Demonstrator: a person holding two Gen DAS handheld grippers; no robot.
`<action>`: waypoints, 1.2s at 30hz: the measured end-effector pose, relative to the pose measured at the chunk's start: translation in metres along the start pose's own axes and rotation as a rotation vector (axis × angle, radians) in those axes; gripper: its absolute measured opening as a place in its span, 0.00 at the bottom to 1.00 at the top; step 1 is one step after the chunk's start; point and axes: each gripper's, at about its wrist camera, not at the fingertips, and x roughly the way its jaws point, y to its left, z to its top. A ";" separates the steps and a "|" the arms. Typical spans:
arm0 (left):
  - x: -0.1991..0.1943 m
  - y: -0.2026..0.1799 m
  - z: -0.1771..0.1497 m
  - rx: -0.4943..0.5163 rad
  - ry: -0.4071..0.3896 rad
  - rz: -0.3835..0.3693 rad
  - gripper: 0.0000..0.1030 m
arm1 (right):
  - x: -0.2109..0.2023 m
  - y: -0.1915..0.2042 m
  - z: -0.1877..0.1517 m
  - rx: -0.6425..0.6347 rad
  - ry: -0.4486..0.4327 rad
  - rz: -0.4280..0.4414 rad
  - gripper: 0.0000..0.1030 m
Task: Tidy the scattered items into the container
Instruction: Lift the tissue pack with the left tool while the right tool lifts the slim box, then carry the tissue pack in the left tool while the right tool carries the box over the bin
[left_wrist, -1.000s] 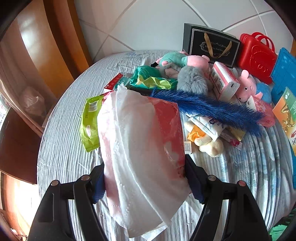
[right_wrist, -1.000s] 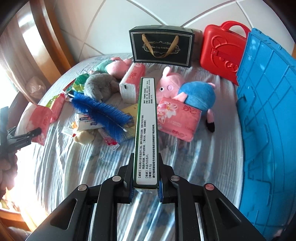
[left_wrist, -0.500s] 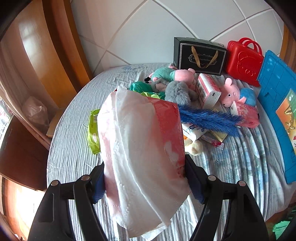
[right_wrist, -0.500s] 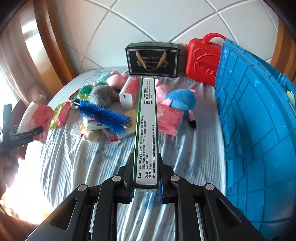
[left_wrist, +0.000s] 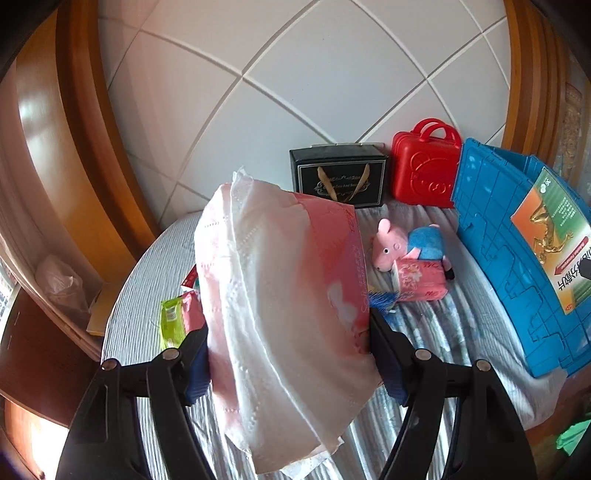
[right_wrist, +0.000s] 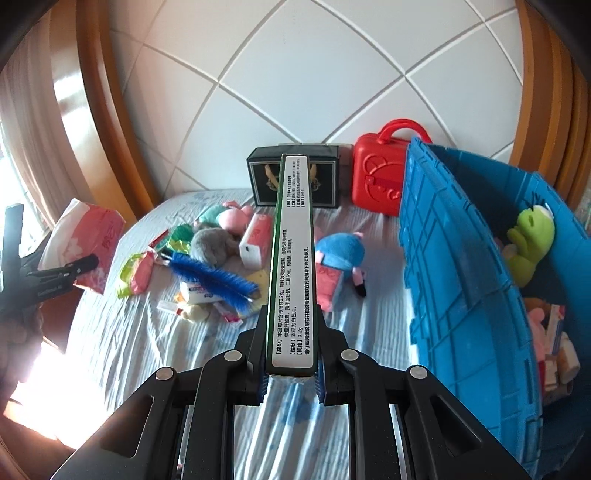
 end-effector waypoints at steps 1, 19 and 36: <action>-0.003 -0.007 0.006 0.006 -0.013 -0.006 0.70 | -0.006 -0.004 0.001 0.001 -0.008 0.002 0.17; -0.053 -0.164 0.095 0.146 -0.158 -0.156 0.71 | -0.124 -0.099 0.024 0.058 -0.159 -0.012 0.17; -0.071 -0.326 0.125 0.213 -0.179 -0.305 0.70 | -0.181 -0.225 0.008 0.083 -0.166 -0.056 0.18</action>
